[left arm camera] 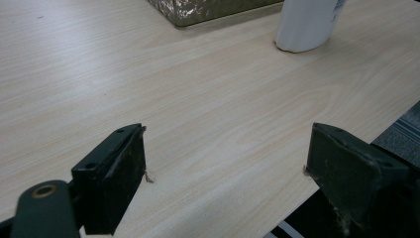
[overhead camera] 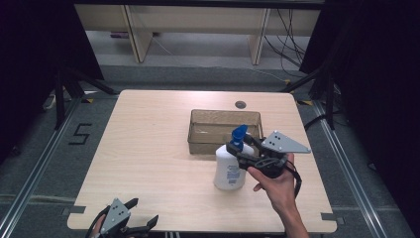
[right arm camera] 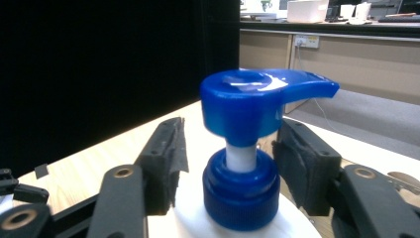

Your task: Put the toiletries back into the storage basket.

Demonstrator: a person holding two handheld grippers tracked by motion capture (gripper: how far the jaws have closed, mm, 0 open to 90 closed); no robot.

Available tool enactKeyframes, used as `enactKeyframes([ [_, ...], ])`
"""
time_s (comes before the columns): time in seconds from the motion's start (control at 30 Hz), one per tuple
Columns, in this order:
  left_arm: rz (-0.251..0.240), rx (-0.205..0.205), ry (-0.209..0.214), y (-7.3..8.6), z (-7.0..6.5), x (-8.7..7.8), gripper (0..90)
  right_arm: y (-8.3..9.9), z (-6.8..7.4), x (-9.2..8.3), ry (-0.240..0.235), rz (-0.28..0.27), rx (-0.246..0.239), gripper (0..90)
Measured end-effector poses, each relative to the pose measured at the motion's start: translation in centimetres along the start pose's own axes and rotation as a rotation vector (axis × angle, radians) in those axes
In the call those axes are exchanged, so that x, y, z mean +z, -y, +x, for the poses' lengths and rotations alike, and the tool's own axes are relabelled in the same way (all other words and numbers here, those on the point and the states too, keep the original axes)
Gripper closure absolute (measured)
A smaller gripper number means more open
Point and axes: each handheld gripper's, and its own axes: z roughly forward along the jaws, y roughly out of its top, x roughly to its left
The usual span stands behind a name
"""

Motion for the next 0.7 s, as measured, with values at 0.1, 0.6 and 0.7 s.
enactKeyframes([
  [0.1,0.003,0.013,0.006,0.02,-0.15,-0.15,14.9,-0.04,0.01,0.38,-0.007,-0.001,-0.005,50.8],
  [0.6,0.004,0.010,0.013,0.09,-0.39,-0.11,14.9,-0.14,-0.05,0.46,0.002,-0.011,0.000,61.8],
  [0.7,-0.005,0.013,0.022,0.10,-0.27,-0.05,14.9,-0.13,0.08,0.52,0.011,-0.004,-0.004,61.8],
])
